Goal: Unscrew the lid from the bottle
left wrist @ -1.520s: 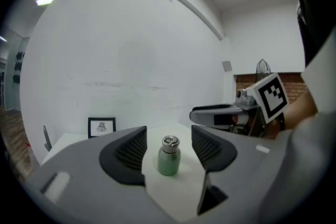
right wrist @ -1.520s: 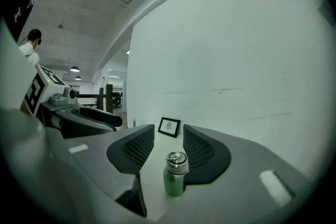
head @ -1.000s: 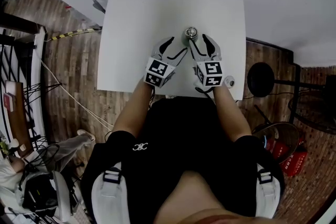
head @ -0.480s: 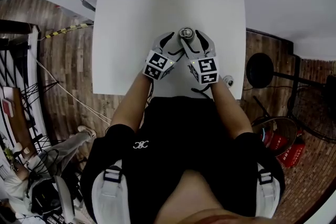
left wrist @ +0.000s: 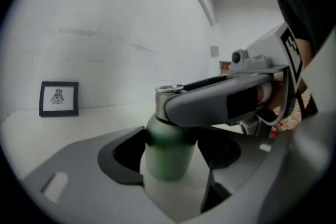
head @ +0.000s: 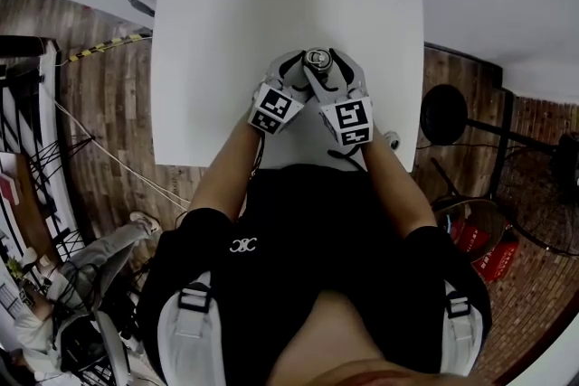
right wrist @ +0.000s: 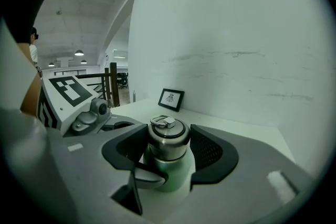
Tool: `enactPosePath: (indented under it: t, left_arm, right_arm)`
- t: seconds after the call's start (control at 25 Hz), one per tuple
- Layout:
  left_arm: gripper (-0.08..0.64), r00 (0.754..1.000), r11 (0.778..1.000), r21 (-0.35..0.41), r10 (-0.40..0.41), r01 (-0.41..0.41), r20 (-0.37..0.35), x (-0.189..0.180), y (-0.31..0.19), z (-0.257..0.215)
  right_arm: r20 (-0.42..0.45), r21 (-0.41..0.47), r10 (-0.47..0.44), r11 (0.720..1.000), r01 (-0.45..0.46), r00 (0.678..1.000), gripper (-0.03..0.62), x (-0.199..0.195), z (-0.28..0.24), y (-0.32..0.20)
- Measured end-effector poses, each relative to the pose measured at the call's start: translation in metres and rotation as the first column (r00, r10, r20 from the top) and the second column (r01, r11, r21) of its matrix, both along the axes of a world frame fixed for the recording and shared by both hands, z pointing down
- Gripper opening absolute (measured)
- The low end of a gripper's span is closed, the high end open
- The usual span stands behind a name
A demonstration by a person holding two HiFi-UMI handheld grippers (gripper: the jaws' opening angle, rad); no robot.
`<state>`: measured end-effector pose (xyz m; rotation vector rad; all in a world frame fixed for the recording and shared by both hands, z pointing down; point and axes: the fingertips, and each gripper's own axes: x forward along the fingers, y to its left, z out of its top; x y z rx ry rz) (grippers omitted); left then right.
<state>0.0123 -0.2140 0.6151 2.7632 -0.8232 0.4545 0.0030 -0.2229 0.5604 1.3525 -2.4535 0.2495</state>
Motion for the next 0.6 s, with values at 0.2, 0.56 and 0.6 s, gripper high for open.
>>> enactPosePath:
  t: [0.2,0.56,0.6]
  left_arm:
    - [0.359,0.999,1.000,-0.002,0.025,-0.025,-0.026,-0.0009,-0.0044,0.0018]
    - [0.357,0.994,0.994,0.003,0.107,-0.107,-0.016,-0.0060,-0.0008,0.0019]
    - [0.357,0.993,0.993,0.007,0.120,-0.120,-0.013,-0.0059,0.0002,0.0022]
  right_arm:
    - [-0.021,-0.004,-0.026,1.000,0.026,0.999,0.244,0.0006,0.0019,-0.0064]
    - [-0.022,-0.002,-0.184,0.983,0.184,0.983,0.244,-0.0069,0.0021,-0.0009]
    - [-0.022,0.003,-0.231,0.973,0.232,0.973,0.244,-0.0076,0.0024,0.0010]
